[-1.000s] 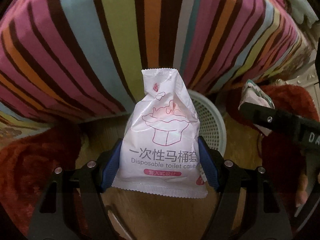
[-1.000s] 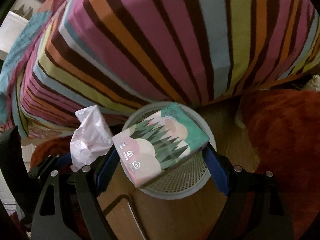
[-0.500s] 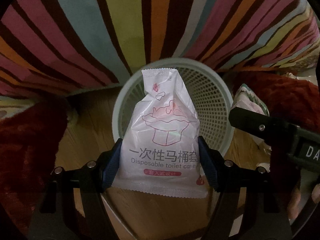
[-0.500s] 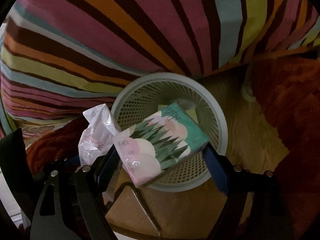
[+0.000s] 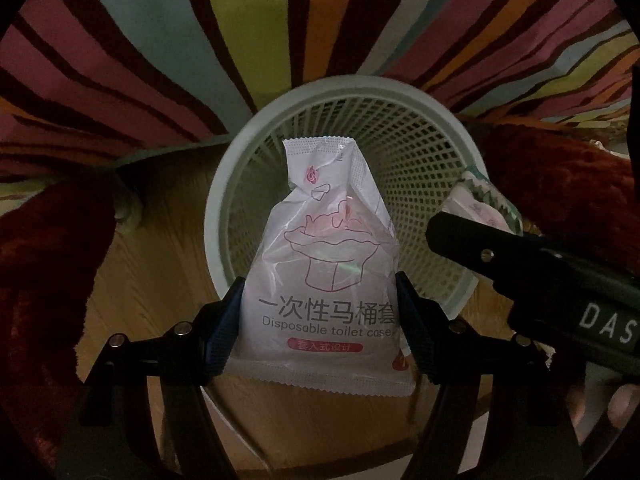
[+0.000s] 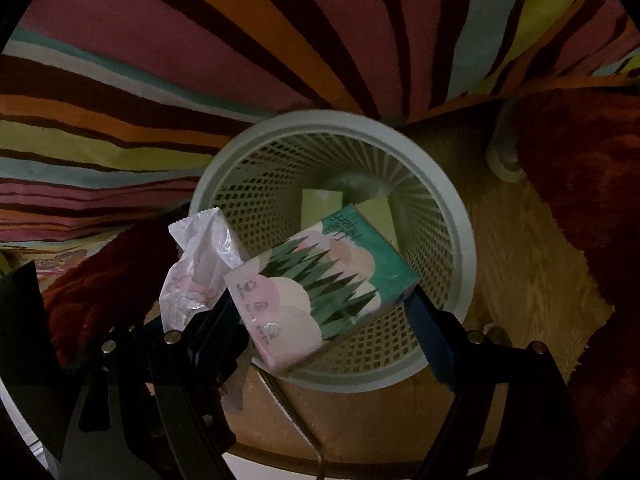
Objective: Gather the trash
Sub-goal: 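Carry the bag and tissue pack over the wastebasket and open both tools, then lift both tools from the wastebasket back toward the bed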
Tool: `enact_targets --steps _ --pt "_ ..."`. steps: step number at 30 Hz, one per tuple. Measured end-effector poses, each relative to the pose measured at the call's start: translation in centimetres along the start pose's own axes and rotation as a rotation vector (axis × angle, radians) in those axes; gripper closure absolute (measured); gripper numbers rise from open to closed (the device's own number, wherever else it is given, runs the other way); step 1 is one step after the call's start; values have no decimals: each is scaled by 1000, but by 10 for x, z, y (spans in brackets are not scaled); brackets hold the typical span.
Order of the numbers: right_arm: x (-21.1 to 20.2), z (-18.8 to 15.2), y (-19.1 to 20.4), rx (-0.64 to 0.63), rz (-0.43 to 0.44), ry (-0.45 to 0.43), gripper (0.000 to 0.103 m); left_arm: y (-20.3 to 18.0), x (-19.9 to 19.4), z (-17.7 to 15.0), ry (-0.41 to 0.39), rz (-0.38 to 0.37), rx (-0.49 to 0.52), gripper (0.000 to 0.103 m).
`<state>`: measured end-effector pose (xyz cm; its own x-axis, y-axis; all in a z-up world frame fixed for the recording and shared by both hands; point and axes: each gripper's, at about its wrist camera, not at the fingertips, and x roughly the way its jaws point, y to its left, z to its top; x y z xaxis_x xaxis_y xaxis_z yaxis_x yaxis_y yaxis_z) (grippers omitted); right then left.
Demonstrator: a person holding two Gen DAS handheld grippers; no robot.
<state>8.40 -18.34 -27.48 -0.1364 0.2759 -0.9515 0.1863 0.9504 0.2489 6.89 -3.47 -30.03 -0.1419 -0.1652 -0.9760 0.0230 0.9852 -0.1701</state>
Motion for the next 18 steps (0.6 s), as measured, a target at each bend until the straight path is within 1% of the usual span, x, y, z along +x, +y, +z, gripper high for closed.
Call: enact_targets --steps 7,10,11,12,14,16,18 --pt "15 5 -7 30 -4 32 24 -1 18 3 56 1 -6 32" --pt "22 9 -14 63 7 43 23 -3 26 4 87 -20 -7 31" --pt "24 9 -18 82 11 55 22 -4 29 3 97 -23 -10 31" --pt "28 10 -22 103 14 71 16 -5 31 4 105 -20 -14 30" --pt "34 10 -29 134 6 88 8 -6 35 4 103 5 -15 19" --pt "37 8 -33 148 -17 86 8 -5 35 6 94 14 -24 17" --pt "37 9 -36 150 -13 80 8 -3 34 7 92 5 -40 17"
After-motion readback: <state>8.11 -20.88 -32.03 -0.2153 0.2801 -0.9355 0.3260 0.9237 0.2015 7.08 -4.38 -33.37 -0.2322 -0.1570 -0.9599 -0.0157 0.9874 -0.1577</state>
